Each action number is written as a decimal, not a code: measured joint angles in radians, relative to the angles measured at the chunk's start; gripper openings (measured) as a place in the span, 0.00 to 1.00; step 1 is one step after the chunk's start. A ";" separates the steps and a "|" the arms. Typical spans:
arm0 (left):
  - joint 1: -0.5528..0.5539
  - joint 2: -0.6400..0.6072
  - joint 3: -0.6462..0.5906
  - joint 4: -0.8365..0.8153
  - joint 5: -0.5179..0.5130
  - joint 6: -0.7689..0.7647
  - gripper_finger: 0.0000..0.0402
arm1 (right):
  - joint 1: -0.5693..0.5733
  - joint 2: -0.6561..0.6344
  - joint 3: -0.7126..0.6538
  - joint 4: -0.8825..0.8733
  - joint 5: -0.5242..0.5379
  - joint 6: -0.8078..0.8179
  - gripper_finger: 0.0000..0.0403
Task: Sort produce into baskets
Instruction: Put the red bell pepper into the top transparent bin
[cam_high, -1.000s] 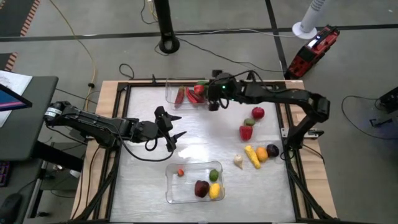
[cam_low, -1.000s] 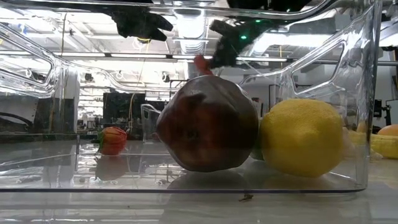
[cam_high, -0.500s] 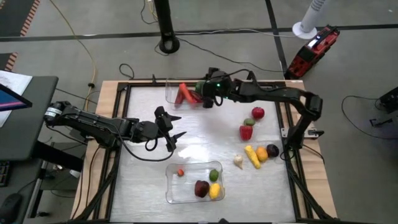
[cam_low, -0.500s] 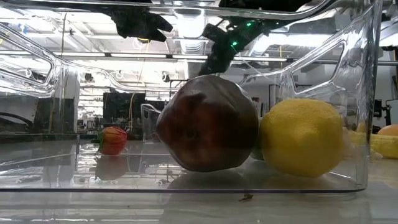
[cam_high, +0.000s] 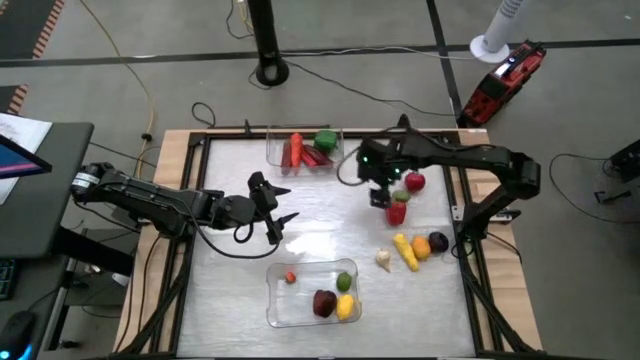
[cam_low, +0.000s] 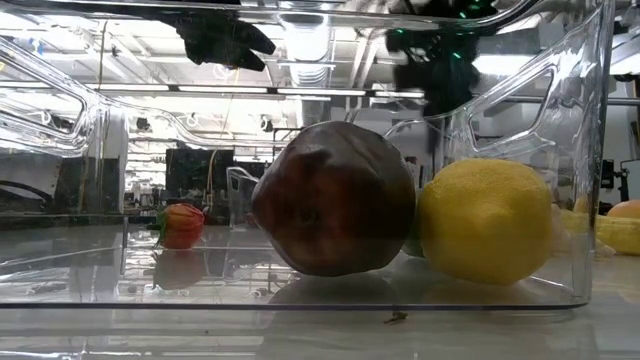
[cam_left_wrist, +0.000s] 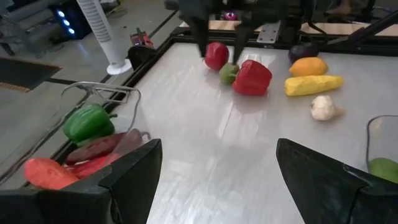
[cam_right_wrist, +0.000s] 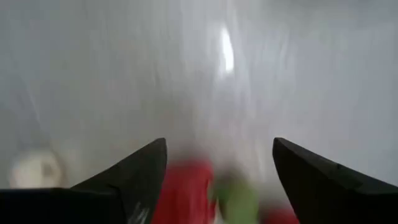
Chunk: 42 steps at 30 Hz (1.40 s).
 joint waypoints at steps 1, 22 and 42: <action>0.000 0.000 0.000 0.000 0.002 -0.004 0.76 | 0.008 0.000 -0.023 -0.022 -0.001 0.013 0.81; 0.000 0.000 0.000 -0.037 0.011 0.003 0.76 | 0.153 -0.085 -0.225 -0.056 0.205 0.470 0.84; 0.000 0.000 0.000 -0.039 0.006 0.033 0.76 | 0.136 -0.094 -0.434 0.152 0.155 0.350 0.76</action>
